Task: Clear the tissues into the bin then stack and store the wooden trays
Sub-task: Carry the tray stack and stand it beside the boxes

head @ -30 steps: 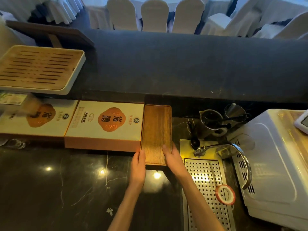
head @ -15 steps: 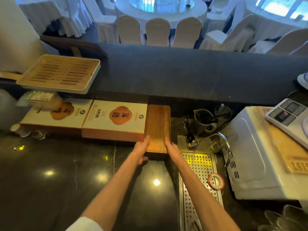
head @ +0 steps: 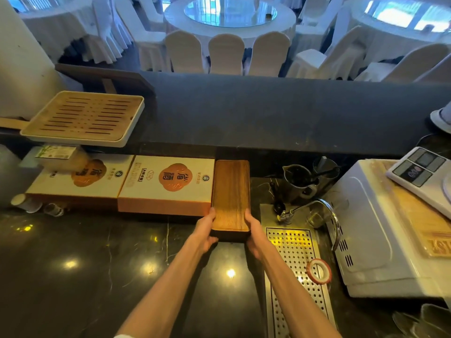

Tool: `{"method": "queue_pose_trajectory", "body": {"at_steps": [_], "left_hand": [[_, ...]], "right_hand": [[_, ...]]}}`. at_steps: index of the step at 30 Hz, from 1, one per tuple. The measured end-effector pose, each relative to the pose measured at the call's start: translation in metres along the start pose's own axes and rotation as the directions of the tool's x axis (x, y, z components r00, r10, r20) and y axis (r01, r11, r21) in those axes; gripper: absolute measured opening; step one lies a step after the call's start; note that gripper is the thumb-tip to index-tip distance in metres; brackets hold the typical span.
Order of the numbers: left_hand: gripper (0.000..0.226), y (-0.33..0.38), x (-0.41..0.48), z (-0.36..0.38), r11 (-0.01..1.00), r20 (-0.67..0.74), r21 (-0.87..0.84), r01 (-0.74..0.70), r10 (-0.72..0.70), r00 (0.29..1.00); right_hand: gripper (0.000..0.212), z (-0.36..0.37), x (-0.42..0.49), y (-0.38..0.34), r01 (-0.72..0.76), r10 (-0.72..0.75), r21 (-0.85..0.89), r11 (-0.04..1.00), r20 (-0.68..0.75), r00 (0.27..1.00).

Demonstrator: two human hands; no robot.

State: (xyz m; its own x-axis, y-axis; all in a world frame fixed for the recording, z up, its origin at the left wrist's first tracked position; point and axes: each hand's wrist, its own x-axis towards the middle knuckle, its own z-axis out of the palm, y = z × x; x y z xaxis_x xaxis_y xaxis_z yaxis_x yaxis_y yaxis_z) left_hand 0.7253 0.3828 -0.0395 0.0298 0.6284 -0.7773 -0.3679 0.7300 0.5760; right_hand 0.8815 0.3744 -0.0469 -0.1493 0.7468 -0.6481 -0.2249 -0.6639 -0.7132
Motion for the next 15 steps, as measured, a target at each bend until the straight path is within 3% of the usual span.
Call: {"method": "queue_pose_trajectory", "body": {"at_steps": [6,11,15], "left_hand": [[0.053,0.006,-0.004,-0.004,0.994,0.191,-0.103,0.047,-0.027,0.981],[0.047,0.01,0.008,-0.002,0.994,0.194,-0.08,0.068,-0.052,0.98],[0.055,0.003,0.025,-0.009,0.993,0.186,-0.089,0.076,-0.058,0.981]], "right_hand": [[0.046,0.006,0.034,-0.051,0.044,-0.045,-0.238,0.97,0.002,0.999],[0.054,0.006,0.081,-0.087,0.159,-0.149,-0.181,0.971,0.066,0.987],[0.049,0.008,0.114,-0.094,0.159,-0.154,-0.153,0.975,0.044,0.987]]}}
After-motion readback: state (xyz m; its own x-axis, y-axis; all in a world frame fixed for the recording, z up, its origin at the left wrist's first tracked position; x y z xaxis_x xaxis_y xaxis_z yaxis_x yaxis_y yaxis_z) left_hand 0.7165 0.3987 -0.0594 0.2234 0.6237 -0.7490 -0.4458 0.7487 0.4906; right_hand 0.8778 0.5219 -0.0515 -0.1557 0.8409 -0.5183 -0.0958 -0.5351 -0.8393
